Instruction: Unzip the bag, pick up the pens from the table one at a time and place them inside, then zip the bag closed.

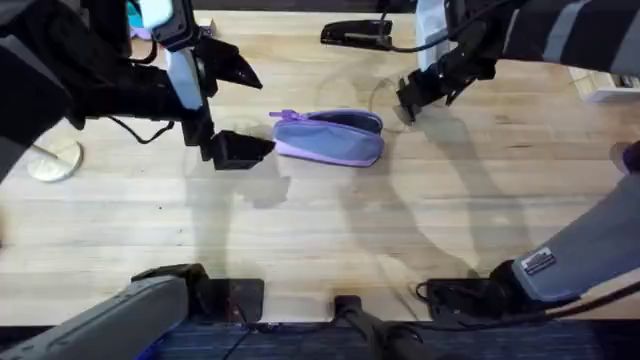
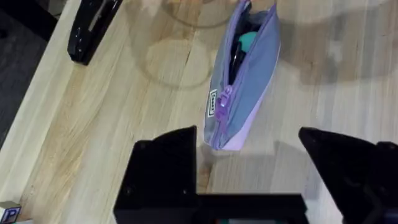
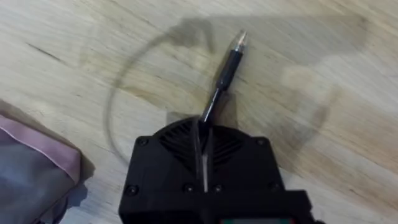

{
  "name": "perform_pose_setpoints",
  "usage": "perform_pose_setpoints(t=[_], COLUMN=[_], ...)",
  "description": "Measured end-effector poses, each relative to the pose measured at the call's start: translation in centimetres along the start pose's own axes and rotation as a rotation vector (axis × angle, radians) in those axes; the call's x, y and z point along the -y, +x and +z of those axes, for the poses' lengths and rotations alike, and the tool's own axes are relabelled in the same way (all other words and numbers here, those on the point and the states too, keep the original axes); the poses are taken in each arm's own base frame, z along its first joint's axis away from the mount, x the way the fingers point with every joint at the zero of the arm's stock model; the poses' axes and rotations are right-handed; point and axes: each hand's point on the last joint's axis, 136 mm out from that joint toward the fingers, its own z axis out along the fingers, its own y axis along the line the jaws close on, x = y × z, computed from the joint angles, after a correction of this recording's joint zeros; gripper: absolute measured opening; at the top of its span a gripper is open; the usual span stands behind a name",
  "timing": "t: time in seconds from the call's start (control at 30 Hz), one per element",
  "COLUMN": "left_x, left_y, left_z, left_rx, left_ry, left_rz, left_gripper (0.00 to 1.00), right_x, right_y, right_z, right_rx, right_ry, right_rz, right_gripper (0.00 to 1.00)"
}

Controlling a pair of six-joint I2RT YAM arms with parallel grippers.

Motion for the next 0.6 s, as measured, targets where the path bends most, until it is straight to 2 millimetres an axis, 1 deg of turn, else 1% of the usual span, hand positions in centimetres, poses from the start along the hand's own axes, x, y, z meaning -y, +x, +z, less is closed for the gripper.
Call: perform_pose_setpoints(t=[0.17,0.23,0.3,0.37,0.5,0.6], left_x=[0.0,0.0,0.0,0.0,0.0,0.0], left_y=[0.0,0.0,0.0,0.0,0.0,0.0], left_z=[0.0,0.0,0.0,0.0,0.0,0.0], left_rx=[0.000,0.000,0.000,0.000,0.000,0.000], left_ry=[0.000,0.000,0.000,0.000,0.000,0.000], left_rz=[0.000,0.000,0.000,0.000,0.000,0.000], left_gripper=[0.993,0.993,0.993,0.993,0.993,0.993], right_x=[-0.4,-0.9,-1.3,-1.4,-1.6,-2.4], right_y=[0.3,1.1,1.3,0.6,-1.4,-1.8], right_z=[-0.3,-0.9,-2.1,-3.8,-9.0,-12.8], right_rx=[-0.020,-0.052,-0.054,-0.015,0.109,0.180], right_ry=[-0.018,-0.033,-0.039,-0.029,0.009,0.026], right_rz=[0.002,-0.006,-0.031,-0.064,-0.118,-0.171], right_gripper=[0.031,0.031,0.031,0.031,0.031,0.031])
